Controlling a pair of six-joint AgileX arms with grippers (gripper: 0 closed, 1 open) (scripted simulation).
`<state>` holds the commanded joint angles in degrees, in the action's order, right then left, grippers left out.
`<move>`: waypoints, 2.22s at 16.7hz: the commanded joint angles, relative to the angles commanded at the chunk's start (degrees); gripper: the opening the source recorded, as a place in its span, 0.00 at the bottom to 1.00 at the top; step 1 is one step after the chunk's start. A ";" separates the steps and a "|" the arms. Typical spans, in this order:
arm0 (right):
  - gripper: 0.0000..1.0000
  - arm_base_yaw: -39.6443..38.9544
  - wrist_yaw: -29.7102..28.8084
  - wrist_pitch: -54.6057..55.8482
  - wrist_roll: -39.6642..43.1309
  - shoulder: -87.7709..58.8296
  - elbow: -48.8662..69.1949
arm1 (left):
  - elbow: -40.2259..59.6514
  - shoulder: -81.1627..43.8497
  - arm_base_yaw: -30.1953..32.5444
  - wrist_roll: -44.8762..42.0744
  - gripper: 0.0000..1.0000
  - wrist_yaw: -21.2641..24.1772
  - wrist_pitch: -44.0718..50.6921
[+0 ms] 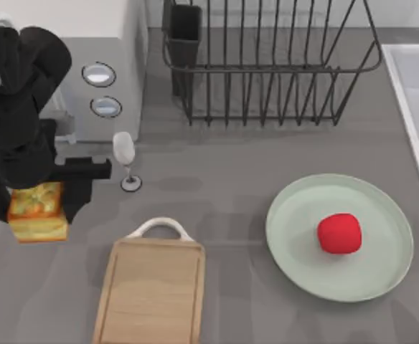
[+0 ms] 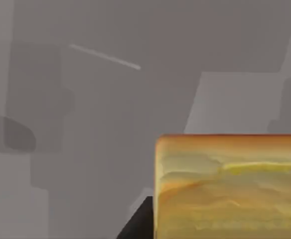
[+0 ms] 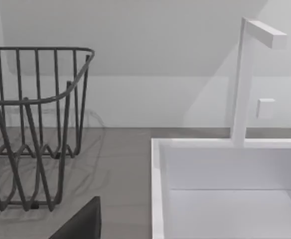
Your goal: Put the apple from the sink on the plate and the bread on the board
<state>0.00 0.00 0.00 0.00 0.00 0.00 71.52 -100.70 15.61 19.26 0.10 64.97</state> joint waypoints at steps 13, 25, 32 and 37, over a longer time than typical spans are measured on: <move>1.00 0.00 0.00 0.00 0.00 0.00 0.00 | -1.05 -0.86 19.72 91.87 0.00 -0.42 -4.39; 1.00 0.00 0.00 0.00 0.00 0.00 0.00 | -1.75 -0.40 24.08 109.37 0.00 -0.51 -5.91; 1.00 0.00 0.00 0.00 0.00 0.00 0.00 | -5.47 -2.26 24.15 109.41 0.00 -0.48 -12.00; 1.00 0.00 0.00 0.00 0.00 0.00 0.00 | -8.24 -3.97 24.32 109.44 0.00 -0.51 -16.11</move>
<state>0.00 0.00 0.00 0.00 0.00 0.00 63.28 -104.66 39.93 128.70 -0.41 48.86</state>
